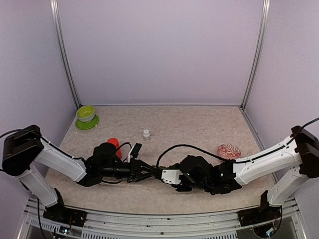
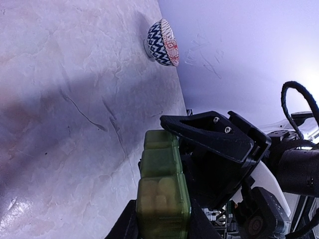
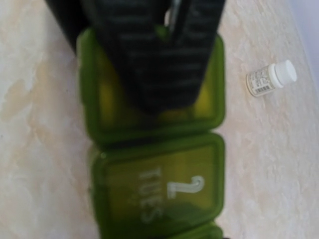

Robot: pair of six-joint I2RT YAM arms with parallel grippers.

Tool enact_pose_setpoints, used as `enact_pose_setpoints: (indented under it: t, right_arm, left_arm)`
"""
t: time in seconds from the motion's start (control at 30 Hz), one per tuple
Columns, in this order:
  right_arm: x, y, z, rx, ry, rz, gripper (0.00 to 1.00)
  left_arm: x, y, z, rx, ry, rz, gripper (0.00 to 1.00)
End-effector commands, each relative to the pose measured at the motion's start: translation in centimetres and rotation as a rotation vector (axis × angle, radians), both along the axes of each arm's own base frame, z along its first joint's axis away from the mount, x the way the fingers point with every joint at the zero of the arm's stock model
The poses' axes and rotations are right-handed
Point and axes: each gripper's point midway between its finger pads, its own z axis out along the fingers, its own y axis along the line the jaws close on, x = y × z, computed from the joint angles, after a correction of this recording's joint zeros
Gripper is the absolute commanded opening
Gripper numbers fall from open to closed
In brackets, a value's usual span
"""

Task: Sort the pills into containers
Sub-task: Open the lid of the pill container.

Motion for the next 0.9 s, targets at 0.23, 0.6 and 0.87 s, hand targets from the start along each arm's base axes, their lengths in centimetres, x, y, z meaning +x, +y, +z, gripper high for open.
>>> enact_pose_setpoints:
  t: [0.23,0.6,0.87]
  right_arm:
    - [-0.3,0.7,1.5,0.052,-0.019,0.006,0.55]
    - [-0.4,0.3,2.7,0.056,0.009,-0.014,0.63]
    - [-1.0,0.3,0.9,0.022,0.039,0.025,0.62]
  left_arm:
    - [0.0,-0.4,0.5,-0.013,-0.013,-0.019,0.29]
    - [-0.3,-0.4,0.0,-0.007,-0.008,-0.024,0.3]
    - [-0.6,-0.2,0.2,-0.024,-0.01,-0.027,0.3]
